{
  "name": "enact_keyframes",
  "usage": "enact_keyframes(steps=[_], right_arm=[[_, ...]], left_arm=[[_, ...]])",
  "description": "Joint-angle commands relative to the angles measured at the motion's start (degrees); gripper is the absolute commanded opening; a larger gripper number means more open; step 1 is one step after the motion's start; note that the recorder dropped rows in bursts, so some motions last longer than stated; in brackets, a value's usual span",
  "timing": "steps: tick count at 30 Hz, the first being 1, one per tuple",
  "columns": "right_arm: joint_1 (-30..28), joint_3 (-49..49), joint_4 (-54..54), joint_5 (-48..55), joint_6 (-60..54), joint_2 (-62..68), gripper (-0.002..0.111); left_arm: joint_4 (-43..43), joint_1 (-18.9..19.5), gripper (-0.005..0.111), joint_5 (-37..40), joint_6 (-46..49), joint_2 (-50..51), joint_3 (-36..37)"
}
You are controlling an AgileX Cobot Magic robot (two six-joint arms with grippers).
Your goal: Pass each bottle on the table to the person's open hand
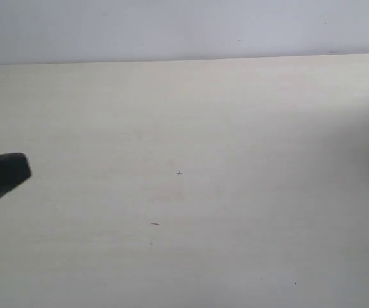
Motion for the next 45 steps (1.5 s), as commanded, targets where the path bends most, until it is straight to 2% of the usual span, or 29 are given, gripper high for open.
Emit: enact_keyframes(steps=[1, 6, 12, 19, 32, 34, 35, 36, 38, 39, 40, 41, 42, 45], right_arm=[[-0.2, 0.3, -0.4, -0.1, -0.1, -0.2, 0.0], [-0.2, 0.3, -0.4, -0.1, -0.1, -0.2, 0.0], [-0.2, 0.3, 0.0, -0.1, -0.1, -0.2, 0.0], [-0.2, 0.3, 0.0, -0.1, -0.1, -0.2, 0.0], [-0.2, 0.3, -0.1, -0.1, -0.1, -0.2, 0.0], [-0.2, 0.3, -0.1, -0.1, -0.1, -0.2, 0.0], [-0.2, 0.3, -0.1, -0.1, -0.1, -0.2, 0.0], [-0.2, 0.3, -0.1, -0.1, -0.1, -0.2, 0.0], [-0.2, 0.3, -0.1, 0.0, -0.1, -0.2, 0.0], [-0.2, 0.3, -0.1, 0.0, -0.1, -0.2, 0.0], [-0.2, 0.3, -0.1, 0.0, -0.1, -0.2, 0.0], [-0.2, 0.3, -0.1, 0.0, -0.1, -0.2, 0.0], [-0.2, 0.3, -0.1, 0.0, -0.1, -0.2, 0.0], [-0.2, 0.3, -0.1, 0.0, -0.1, -0.2, 0.0]], left_arm=[[0.1, 11.2, 0.0, 2.0, -0.5, -10.6, 4.7], [0.1, 19.3, 0.0, 1.2, -0.5, -21.8, 9.9], [0.1, 24.7, 0.0, -1.0, -0.5, -32.8, 14.3], [0.1, 25.2, 0.0, -4.4, 0.2, -32.0, 14.3], [0.7, 25.2, 0.0, -1.8, 0.5, -32.8, 14.3], [12.6, 25.2, 0.0, -1.8, -8.6, -32.8, 14.3], [20.4, 25.2, 0.0, -1.9, -16.0, -32.8, 14.3], [34.4, 25.2, 0.0, -2.9, -30.0, -32.8, 14.3], [57.2, 25.2, 0.0, -3.6, -55.0, -32.8, 14.3], [75.1, 25.2, 0.0, -3.6, -68.8, -32.8, 14.3], [86.2, 25.2, 0.0, -3.6, -81.4, -32.8, 14.3], [96.7, 25.2, 0.0, -3.2, -88.7, -32.8, 14.3], [102.4, 25.2, 0.0, -2.2, -93.4, -32.8, 14.3], [102.8, 25.2, 0.0, 0.3, -91.8, -32.8, 14.3]])
